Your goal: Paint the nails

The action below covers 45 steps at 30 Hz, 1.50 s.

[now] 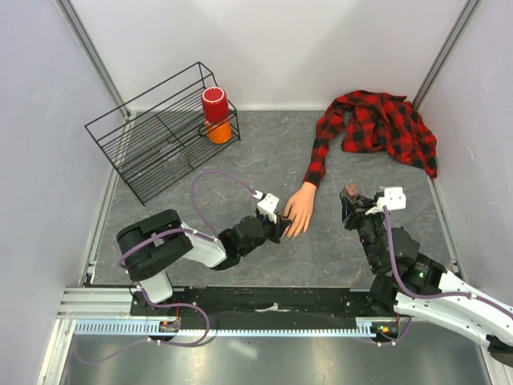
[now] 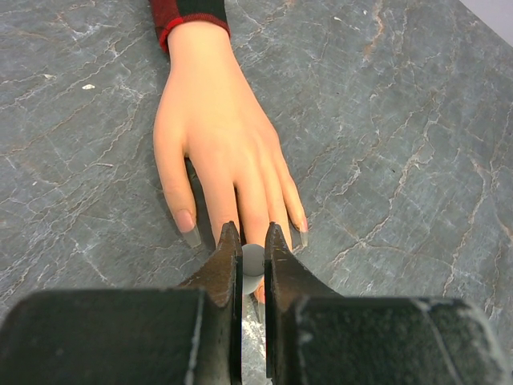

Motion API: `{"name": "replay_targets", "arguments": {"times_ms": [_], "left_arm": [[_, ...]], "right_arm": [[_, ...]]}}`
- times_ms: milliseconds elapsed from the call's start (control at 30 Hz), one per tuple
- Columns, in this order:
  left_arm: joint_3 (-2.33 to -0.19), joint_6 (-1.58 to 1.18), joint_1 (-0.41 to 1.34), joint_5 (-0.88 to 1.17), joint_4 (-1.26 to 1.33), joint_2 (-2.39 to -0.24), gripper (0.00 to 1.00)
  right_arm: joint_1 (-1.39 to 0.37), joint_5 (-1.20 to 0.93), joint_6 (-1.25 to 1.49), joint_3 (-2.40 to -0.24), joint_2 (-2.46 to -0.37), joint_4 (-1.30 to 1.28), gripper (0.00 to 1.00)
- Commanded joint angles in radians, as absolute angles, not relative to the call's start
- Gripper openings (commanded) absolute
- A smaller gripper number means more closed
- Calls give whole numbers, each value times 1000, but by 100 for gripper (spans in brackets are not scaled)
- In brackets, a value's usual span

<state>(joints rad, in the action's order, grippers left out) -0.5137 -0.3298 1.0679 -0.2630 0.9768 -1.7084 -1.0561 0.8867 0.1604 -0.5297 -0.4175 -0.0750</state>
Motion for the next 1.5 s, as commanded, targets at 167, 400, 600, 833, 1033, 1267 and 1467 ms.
{"name": "replay_targets", "arguments": {"times_ms": [167,400,600,833,1033,1267,1467], "left_arm": [[-548,-287,1060,-293,1028,-1740,2],[-548,-287,1057,-290,1028,-1741,2],[-551,-279,1057,-284,1029,-1743,2],[-554,-278,1057,-272,1037,-1743,2],[-555,-279,1057,-265,1037,-1746,2],[-554,-304,1058,-262,1032,-1749,2],[-554,-356,1057,-298,1002,-1752,2]], "right_arm": [[-1054,870,152,-522,-408,-35,0],[-1054,870,155,-520,-408,-35,0],[-1054,870,153,-518,-405,-35,0],[-1054,870,155,-517,-407,-35,0],[-1054,868,153,-518,-408,-34,0],[-1054,868,153,-517,-410,-34,0],[-1055,867,153,-517,-402,-34,0]]}}
